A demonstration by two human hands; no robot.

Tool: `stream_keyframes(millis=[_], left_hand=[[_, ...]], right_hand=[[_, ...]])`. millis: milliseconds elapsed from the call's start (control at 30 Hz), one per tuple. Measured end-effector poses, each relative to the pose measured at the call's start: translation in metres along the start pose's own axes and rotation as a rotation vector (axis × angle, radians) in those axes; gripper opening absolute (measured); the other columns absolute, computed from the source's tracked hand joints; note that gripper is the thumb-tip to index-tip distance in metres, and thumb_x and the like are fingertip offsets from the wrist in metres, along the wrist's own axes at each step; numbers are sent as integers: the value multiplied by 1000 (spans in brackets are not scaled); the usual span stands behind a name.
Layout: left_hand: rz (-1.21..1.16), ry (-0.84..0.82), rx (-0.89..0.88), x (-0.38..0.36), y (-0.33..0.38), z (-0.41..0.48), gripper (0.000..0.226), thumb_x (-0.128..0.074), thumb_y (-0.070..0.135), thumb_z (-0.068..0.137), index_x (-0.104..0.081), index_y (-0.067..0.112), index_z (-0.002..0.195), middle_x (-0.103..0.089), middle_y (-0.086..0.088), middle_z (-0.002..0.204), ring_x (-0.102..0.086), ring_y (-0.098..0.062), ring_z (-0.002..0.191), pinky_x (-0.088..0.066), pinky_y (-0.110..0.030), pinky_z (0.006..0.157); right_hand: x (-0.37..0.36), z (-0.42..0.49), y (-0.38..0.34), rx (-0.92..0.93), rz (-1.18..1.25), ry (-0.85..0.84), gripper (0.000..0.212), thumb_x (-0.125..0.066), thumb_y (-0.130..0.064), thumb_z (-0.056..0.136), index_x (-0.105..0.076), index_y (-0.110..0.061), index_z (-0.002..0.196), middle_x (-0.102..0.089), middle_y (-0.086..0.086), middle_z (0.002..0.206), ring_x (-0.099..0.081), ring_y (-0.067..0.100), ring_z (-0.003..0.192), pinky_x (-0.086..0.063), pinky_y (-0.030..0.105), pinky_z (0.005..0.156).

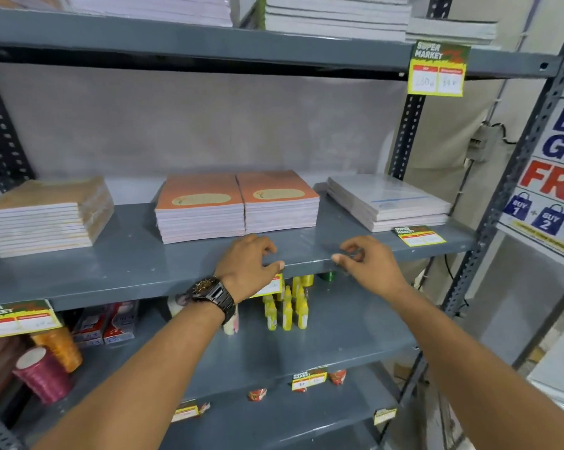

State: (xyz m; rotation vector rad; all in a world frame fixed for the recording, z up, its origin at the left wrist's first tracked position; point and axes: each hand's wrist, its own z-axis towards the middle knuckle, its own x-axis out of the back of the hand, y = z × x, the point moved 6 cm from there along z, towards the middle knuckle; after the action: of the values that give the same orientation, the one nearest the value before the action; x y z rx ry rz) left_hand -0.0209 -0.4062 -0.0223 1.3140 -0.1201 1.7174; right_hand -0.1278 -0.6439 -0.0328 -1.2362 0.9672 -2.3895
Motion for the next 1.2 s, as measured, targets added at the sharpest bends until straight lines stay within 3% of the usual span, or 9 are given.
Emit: stream_keyframes(millis=[233,433,600,800,867,933,1033,1133,1200], left_hand=[[-17,-64,14,-81,102,66,28,-65,46,80,-64,27,101,-66,3,103,-62,-20,94,-49,-32,79],[60,-188,175,-167,175,121,44,-59,53,83,-64,20,112,-65,-6,120,-59,-30,110,-51,-42,91],[206,-165,329,-196,202,143,48,-46,53,88,-63,16,115,-50,-12,131,-44,-37,120,-38,-46,95],[-31,-109,515,-204,209,156,34,-59,48,80,-67,23,102,-63,-3,118,-53,-32,115,-36,-42,97],[-243,-73,552,-206,208,159,18,-64,40,80,-65,23,84,-67,-1,102,-59,-29,105,-39,-41,98],[-463,-34,545,-206,209,161,20,-70,30,80,-58,20,68,-65,0,88,-62,-26,91,-48,-42,96],[-656,5,510,-200,214,160,15,-74,17,81,-60,19,76,-63,-5,88,-58,-22,83,-53,-37,86],[-813,-57,497,-207,219,149,22,-75,3,77,-59,17,81,-65,-13,92,-64,-26,79,-57,-37,70],[-717,-64,440,-208,221,138,25,-76,2,74,-59,20,80,-68,-13,87,-70,-28,77,-61,-41,64]], right_hand=[[122,47,111,-141,-43,190,5,-71,-15,79,-68,-20,78,-69,2,78,-54,2,60,-38,24,64],[155,94,175,-202,-204,-38,27,-73,-25,80,-68,-10,102,-70,9,106,-63,26,102,-45,31,85],[143,115,186,-154,-188,-141,36,-73,-28,78,-64,-14,109,-69,8,112,-62,25,104,-44,27,80],[139,126,198,-274,70,-113,41,-85,-24,64,-63,-15,98,-67,3,99,-64,23,96,-52,42,87],[141,129,204,-329,224,-114,39,-85,-13,64,-63,-12,96,-67,7,96,-66,25,93,-54,40,85],[142,131,203,-333,316,-136,37,-83,-5,68,-64,-8,99,-67,10,92,-66,20,83,-54,29,74],[146,128,194,-307,480,-237,25,-80,-1,73,-68,-7,95,-71,4,83,-69,17,79,-56,19,62],[152,119,188,-220,544,-345,18,-80,-6,75,-73,-10,91,-76,6,87,-71,19,82,-58,27,68],[154,110,187,-115,442,-375,14,-80,-8,76,-74,-9,89,-74,13,88,-68,20,79,-55,38,77]])
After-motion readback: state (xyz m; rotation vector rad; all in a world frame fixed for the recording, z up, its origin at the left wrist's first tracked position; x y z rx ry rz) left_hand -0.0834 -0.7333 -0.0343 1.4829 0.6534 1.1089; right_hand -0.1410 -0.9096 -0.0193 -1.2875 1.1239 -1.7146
